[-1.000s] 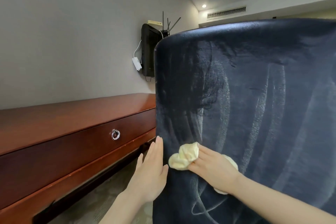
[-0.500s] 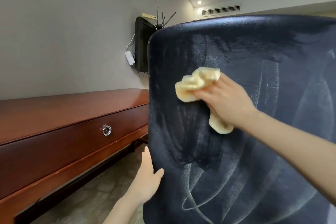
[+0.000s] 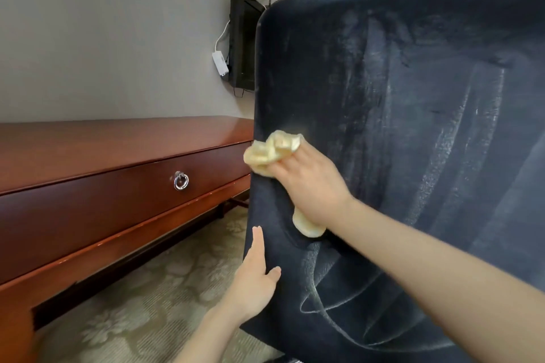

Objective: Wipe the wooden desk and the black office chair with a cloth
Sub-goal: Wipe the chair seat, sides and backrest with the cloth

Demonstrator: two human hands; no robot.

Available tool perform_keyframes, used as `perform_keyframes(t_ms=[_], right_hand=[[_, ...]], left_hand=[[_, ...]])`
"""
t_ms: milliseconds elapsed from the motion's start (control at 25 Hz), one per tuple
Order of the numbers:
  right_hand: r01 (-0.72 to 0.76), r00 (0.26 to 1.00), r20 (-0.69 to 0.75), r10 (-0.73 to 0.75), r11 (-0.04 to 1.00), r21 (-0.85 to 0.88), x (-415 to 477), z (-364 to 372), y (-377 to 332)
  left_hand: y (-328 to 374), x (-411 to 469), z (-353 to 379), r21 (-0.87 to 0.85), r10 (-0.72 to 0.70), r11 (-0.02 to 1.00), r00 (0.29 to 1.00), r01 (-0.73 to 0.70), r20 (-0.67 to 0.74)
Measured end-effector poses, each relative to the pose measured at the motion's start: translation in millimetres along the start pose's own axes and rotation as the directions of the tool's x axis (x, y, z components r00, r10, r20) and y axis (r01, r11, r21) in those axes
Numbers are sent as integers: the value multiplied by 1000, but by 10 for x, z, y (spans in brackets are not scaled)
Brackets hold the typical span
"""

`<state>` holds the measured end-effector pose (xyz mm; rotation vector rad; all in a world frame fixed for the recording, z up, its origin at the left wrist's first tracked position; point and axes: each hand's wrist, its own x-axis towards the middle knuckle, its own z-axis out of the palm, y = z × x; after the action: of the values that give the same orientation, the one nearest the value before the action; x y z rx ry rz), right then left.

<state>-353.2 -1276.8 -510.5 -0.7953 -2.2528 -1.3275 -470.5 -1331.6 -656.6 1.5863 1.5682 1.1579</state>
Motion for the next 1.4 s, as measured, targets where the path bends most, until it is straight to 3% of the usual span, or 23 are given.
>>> perform_keyframes(t_ms=[160,280,360,440,560,640,720,840,960,1160,1280,1400], right_hand=[[218,954,201,-224,974,54,-658,258,-369],[171,904,341,-260,948,270,-920,319,-459],[-2,911,365,-193,882,471,-964,276,-458],[-266,927,376,3,712,650,-953,202,-426],[-534,845,493,207,298,791,-868,75,-348],[-623,767,599,227,42,781,-779,-3,-324],[-659,693,693,196,-216,720,-686,-63,-337],[-653,614,774,156,-451,609,-597,-103,-438],[-672,586,797,146,-462,579,-547,-84,-563],[-691,588,804,89,-461,557,-431,-114,-603],[-714,641,768,-16,-380,588,-330,-195,-591],[-707,707,669,-230,-245,663,-216,-361,-613]], left_hand=[[-10,-19,-41,72,38,997,999,-40,30],[-40,-44,-61,152,4,988,996,-16,84],[-37,-90,-101,139,2,990,995,-16,99],[21,-167,-159,40,70,996,992,-75,103],[160,-302,-241,-107,69,992,997,-73,-39],[259,-390,-324,-152,24,987,986,-49,-163],[362,-481,-433,-214,1,976,980,-44,-200],[498,-626,-611,-216,46,975,998,-54,-41],[559,-639,-684,-101,59,993,998,-55,37],[611,-581,-836,86,135,988,983,-125,-124],[639,-613,-1085,114,180,980,965,-160,-190],[684,-759,-1355,231,239,956,940,-183,-244]])
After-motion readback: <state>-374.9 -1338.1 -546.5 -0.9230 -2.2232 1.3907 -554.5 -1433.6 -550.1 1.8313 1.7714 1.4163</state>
